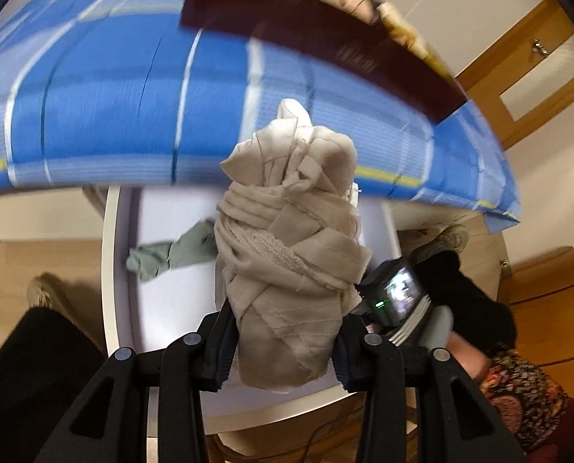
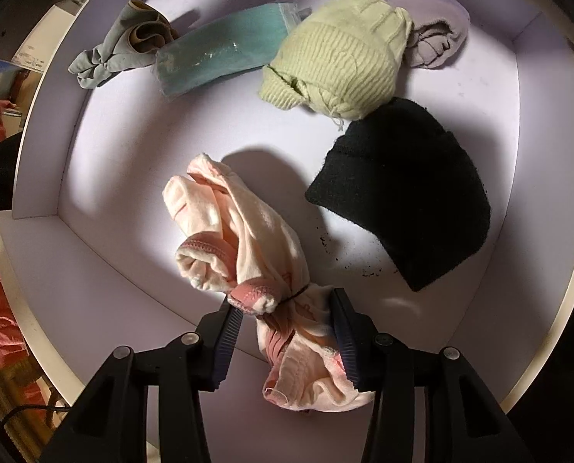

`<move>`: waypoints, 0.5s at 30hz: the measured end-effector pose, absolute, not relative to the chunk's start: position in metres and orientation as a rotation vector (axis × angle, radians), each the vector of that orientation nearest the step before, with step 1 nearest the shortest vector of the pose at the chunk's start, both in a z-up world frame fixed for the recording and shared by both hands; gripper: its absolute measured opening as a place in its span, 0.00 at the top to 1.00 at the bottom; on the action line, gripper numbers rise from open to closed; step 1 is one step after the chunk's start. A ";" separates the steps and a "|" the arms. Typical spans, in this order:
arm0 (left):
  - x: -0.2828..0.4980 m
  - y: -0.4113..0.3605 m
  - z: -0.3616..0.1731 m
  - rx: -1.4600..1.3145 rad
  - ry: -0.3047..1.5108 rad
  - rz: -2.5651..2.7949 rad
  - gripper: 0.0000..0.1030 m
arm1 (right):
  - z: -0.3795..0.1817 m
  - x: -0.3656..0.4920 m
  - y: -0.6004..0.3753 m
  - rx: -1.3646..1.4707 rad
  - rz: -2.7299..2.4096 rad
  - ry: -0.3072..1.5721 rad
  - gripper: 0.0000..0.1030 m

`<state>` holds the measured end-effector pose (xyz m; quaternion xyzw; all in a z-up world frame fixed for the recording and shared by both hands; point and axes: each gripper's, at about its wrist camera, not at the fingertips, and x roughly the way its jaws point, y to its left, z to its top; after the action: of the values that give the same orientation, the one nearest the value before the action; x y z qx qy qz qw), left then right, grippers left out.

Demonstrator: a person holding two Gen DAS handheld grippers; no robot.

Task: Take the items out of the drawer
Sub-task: 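Lift the grey-beige garment up to the gold tray with the left gripper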

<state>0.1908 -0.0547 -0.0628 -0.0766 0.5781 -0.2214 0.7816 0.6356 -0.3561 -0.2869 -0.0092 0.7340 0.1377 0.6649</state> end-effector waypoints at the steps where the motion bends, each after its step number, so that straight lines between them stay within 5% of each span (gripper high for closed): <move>1: 0.193 -0.057 -0.055 -0.170 1.239 -0.487 0.60 | -0.286 0.636 -0.357 -0.018 0.310 1.659 0.55; 15: 0.266 -0.084 0.044 -0.123 1.108 -0.514 0.61 | -0.282 0.640 -0.357 -0.023 0.312 1.669 0.55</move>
<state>0.2661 -0.0843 0.0444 -0.0575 0.5199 -0.2410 0.8175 0.6398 -0.3570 -0.2824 -0.0102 0.7380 0.1378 0.6605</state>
